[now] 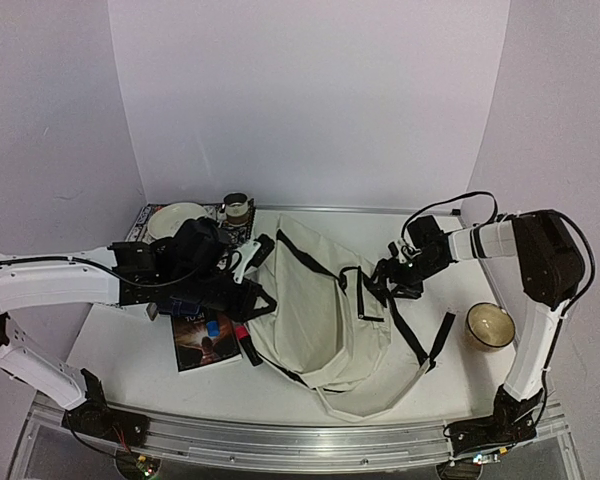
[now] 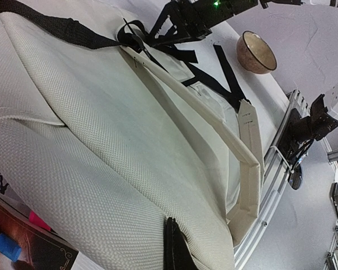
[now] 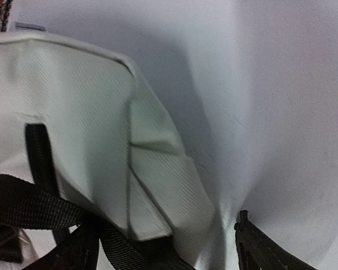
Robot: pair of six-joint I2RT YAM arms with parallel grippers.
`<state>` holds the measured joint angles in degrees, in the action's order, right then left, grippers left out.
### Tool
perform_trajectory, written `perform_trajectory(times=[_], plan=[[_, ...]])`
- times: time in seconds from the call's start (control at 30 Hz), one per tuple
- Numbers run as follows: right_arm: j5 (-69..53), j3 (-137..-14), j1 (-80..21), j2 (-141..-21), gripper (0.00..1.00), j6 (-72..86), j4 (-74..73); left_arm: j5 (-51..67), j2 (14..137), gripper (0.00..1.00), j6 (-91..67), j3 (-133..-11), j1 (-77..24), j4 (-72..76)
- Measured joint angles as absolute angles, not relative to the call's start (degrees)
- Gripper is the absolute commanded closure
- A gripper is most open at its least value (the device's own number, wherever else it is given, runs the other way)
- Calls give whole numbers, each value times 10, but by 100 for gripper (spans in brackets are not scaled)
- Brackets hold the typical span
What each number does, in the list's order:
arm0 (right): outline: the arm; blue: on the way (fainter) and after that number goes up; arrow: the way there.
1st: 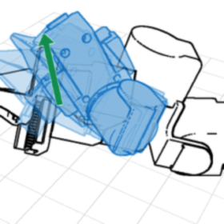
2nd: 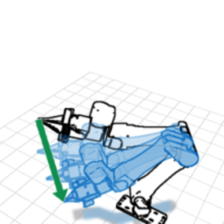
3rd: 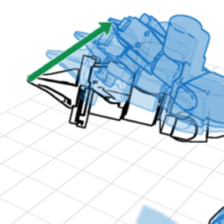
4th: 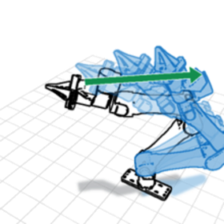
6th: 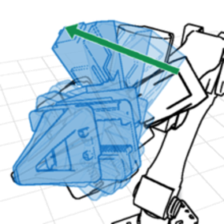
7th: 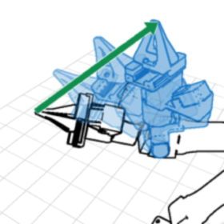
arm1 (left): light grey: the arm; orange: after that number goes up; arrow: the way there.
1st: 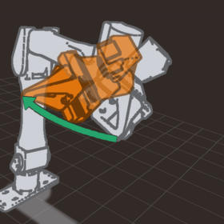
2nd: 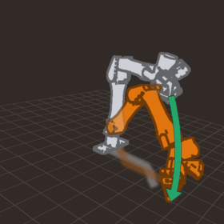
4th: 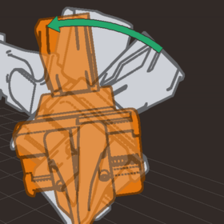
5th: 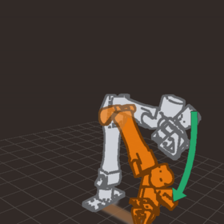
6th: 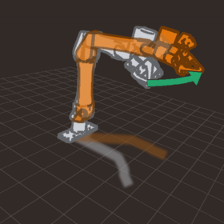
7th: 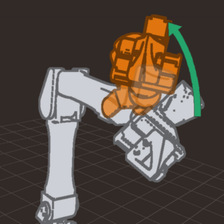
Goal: Pack the student bag
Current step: Rotate the student bag at the center of the board.
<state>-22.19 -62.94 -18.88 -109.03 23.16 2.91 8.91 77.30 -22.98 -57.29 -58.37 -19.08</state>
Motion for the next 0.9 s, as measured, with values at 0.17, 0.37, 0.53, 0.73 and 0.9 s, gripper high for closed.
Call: perform_trajectory(times=[0.17, 0.37, 0.53, 0.73, 0.9], plan=[[-259, -648, -188, -1117, 58, 244, 57, 89, 774, 100, -230, -564, -581, -191], [-286, -634, -181, -1111, 99, 247, 66, 87, 786, 100, -221, -570, -580, -202], [-277, -580, -178, -1028, 100, 254, 54, 88, 809, 100, -193, -618, -569, -240], [-244, -536, -176, -866, 100, 270, 14, 98, 875, 100, -144, -722, -518, -278], [-219, -483, -175, -745, 100, 300, -11, 99, 964, 99, -100, -816, -470, -295]])
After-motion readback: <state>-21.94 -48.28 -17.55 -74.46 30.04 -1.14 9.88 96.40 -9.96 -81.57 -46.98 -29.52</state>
